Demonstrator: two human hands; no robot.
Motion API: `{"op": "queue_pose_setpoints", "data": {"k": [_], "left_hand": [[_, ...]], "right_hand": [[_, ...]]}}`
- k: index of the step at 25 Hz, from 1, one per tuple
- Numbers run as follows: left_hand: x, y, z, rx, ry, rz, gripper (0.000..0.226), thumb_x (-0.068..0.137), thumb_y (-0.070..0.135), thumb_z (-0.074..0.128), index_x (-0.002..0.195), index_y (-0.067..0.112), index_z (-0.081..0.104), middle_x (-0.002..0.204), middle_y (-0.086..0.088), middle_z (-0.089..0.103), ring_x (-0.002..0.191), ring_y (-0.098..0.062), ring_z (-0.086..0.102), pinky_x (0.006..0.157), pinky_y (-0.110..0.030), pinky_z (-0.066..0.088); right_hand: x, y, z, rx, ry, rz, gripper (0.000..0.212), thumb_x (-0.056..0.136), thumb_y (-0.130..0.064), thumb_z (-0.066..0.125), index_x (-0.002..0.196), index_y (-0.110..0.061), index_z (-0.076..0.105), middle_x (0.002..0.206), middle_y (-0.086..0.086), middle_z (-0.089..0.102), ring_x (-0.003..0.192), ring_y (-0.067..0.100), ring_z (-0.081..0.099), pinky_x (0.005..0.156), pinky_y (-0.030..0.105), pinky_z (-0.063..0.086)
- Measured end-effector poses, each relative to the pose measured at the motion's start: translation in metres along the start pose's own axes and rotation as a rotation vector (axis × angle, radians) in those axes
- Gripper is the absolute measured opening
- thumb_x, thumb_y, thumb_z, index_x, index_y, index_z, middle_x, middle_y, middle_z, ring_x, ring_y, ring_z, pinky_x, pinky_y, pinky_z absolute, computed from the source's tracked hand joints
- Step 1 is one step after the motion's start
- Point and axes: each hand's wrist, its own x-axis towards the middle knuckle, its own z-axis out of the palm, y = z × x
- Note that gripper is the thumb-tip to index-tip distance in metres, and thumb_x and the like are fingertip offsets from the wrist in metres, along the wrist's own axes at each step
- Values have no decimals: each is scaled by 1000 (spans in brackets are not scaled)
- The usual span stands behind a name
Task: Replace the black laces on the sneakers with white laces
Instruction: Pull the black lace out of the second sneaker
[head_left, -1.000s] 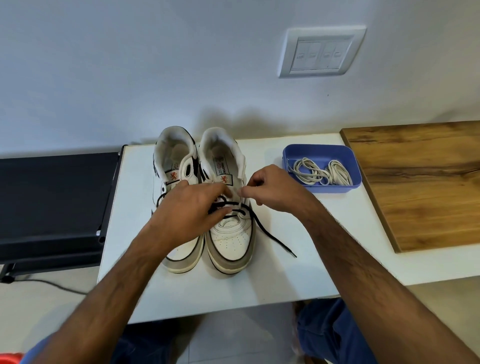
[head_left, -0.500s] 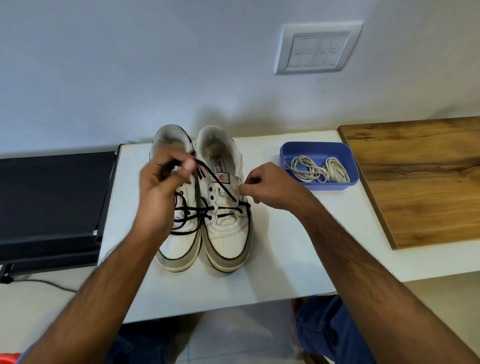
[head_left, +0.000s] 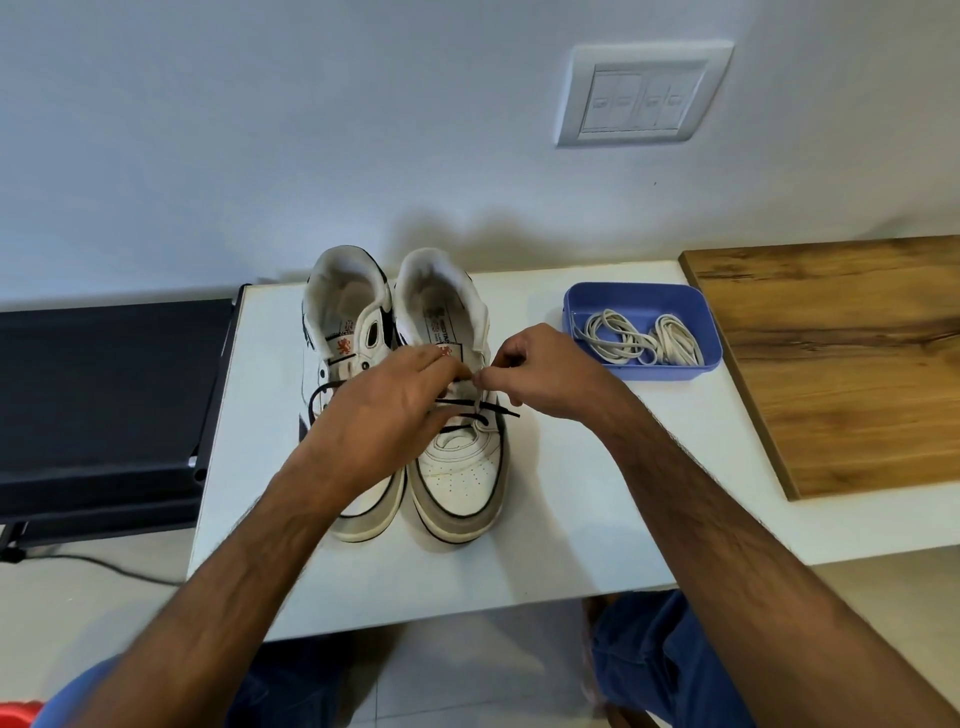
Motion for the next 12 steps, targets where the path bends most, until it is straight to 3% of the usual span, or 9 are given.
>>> {"op": "queue_pose_setpoints", "data": {"k": [3,5,8,12], "left_hand": [[3,-1,7,65,17,23,16,83,17,81,95,9,73,88,-7,59,83,-30,62,57,-39,52],[4,-3,9,-21,26,-58,10,85,16,79,90,9,73,91,-5,57,84,-25,61,60,-38,53],[4,-5,7,-343,132,-271,7,87,8,76,87,13,70,98,4,56,88,-5,56,75,-22,49],[3,-1,-9,-990,287,-512,11,102,7,54,93,13,56,87,-1,72,73,-17,63,67,-25,49]], "right_hand": [[0,1,0,3,3,1,30,89,-38,72,86,-9,75,64,-2,64,59,10,57,57,26,43],[0,1,0,3,3,1,31,89,-39,72,86,-8,75,64,-2,65,58,10,57,57,26,43],[0,3,-1,15,3,9,31,87,-38,73,80,-8,74,61,-2,64,49,3,53,51,22,38],[0,4,-2,17,2,11,29,87,-37,72,80,-9,74,60,-2,64,48,3,52,49,21,37]]}}
